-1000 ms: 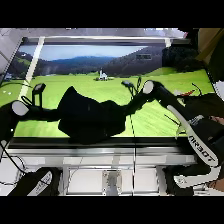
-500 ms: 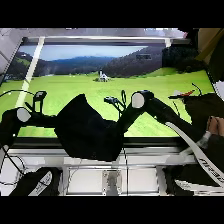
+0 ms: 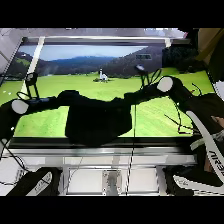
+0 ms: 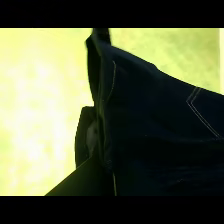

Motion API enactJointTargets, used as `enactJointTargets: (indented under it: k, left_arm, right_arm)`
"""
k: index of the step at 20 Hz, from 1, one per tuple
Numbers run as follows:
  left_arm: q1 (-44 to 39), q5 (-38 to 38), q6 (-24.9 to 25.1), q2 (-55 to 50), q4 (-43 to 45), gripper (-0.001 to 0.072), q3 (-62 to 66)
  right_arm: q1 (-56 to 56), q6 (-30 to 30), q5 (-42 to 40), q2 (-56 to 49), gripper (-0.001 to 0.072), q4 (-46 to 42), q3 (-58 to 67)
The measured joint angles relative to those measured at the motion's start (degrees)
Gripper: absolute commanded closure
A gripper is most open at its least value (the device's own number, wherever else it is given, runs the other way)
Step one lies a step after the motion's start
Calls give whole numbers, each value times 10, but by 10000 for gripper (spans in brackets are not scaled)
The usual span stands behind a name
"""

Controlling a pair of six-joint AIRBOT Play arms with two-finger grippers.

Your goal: Fold the clothes and pants, and hang the long-sleeved shirts on hangers.

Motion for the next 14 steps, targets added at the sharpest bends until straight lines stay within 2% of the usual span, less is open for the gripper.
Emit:
enactJointTargets:
  k: [3,7,9,14]
  left_arm:
    - [-43,75,0,-60,-12,687,14]
    - [-76,153,-26,-127,-23,687,64]
    - [-80,168,-32,-136,-25,687,95]
    - [-85,153,-36,-101,-9,687,134]
  right_arm:
    - [-26,-15,-59,-25,693,15,0]
    - [-44,-34,-122,-55,692,26,9]
    - [-55,-45,-116,-60,691,26,34]
    - [-54,-56,-18,-40,692,-28,109]
